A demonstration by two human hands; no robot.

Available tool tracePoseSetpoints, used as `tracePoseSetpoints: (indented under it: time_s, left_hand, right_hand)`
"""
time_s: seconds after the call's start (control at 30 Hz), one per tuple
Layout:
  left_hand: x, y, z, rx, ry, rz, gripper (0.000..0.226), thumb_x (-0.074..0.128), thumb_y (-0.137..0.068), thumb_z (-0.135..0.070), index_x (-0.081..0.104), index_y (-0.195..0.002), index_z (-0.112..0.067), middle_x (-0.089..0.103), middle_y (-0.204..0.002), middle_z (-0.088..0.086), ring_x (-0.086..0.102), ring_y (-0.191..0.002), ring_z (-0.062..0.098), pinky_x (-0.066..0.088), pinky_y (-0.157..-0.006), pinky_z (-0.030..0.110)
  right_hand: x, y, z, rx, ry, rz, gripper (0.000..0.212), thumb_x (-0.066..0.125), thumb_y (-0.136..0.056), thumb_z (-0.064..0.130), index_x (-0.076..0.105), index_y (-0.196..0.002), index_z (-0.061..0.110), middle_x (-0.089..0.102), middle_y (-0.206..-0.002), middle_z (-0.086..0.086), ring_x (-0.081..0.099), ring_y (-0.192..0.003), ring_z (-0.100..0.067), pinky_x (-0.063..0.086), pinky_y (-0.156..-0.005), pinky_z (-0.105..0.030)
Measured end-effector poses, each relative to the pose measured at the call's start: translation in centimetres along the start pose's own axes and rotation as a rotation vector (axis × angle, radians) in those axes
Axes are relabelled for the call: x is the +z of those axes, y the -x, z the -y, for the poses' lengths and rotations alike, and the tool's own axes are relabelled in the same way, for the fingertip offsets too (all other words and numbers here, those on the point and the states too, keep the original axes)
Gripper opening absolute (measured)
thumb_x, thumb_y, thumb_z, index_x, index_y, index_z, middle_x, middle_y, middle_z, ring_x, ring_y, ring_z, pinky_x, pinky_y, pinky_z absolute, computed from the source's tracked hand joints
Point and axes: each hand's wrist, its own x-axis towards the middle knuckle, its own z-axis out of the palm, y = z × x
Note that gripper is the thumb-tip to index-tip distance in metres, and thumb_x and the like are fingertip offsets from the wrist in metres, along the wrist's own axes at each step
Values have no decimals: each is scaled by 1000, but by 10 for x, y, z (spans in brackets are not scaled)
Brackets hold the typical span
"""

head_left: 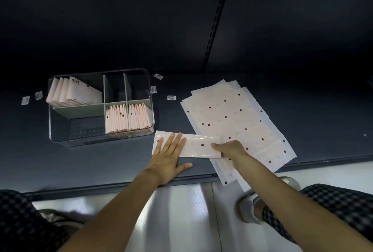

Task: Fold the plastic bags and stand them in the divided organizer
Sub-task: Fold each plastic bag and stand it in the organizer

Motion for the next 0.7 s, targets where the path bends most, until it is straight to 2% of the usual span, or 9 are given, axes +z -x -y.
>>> tracePoseSetpoints:
  time_s: [0.13, 0.2, 0.23, 0.27, 0.33, 0.43, 0.53, 0.63, 0.7]
  left_hand:
    - [-16, 7, -1, 25, -109, -72, 85, 32, -88, -69, 0, -151, -21, -11, -158, -4, -16, -144, 18, -16, -116, 42]
    - [-21, 18, -14, 59, -173, -241, 85, 58, -83, -57, 28, -147, -9, 22, -155, 7, 21, -143, 22, 12, -119, 40]
    - [-19, 25, -23, 66, -128, -300, 83, 75, -73, -49, 46, -137, -5, 44, -144, 11, 43, -132, 23, 32, -111, 39]
    - [-13, 31, -31, 88, -70, -367, 79, 85, -62, -40, 58, -126, -2, 57, -131, 11, 57, -119, 23, 45, -100, 39]
    - [-3, 45, -43, 80, 72, -442, 71, 91, -54, -23, 65, -115, 0, 66, -118, 12, 65, -107, 24, 54, -87, 41]
    - [12, 58, -43, -14, 221, -454, 66, 81, -54, 11, 63, -117, 3, 64, -119, 16, 63, -108, 30, 49, -93, 37]
    - [16, 70, -32, -31, 388, -376, 69, 48, -71, 25, 47, -134, -2, 44, -141, 14, 42, -132, 29, 6, -115, 20]
    - [19, 73, -22, 46, 392, -333, 70, 39, -80, 21, 38, -141, -13, 31, -150, 4, 27, -141, 19, 3, -118, 20]
    - [20, 74, -18, 82, 383, -304, 69, 40, -84, 18, 35, -143, -16, 28, -152, 1, 23, -142, 17, 3, -118, 21]
  right_hand:
    - [2, 24, 4, 121, -196, 124, 14, 69, -85, 18, 58, -83, 9, 47, -65, -2, 37, -53, -11, 28, -42, -19]
    - [12, 37, -2, 134, -299, 99, 22, 63, -89, 16, 51, -72, 11, 38, -58, -3, 32, -49, -12, 24, -37, -16]
    - [19, 45, -7, 104, -326, 58, 26, 61, -90, 16, 47, -69, 11, 37, -57, -4, 33, -47, -13, 25, -38, -16]
    - [27, 56, -12, 59, -323, 20, 28, 58, -92, 15, 44, -68, 10, 39, -56, -6, 35, -46, -14, 27, -40, -19]
    - [44, 79, -25, -53, -312, 2, 26, 55, -93, 14, 48, -69, 8, 47, -54, -8, 43, -45, -17, 34, -44, -24]
    - [57, 110, -44, -185, -309, 204, 24, 59, -92, 23, 53, -73, 10, 59, -57, -4, 54, -49, -14, 44, -49, -23]
    - [33, 111, -66, -560, 185, 340, 34, 66, -83, 42, 45, -67, 20, 53, -63, 9, 48, -60, -4, 39, -59, -22]
    - [-2, 84, -71, -908, 731, 221, 39, 75, -73, 46, 46, -79, 20, 51, -83, 5, 44, -78, -10, 39, -70, -27]
    - [-8, 67, -64, -1078, 856, 98, 44, 82, -67, 36, 57, -91, 8, 58, -98, -4, 52, -89, -20, 46, -78, -30]
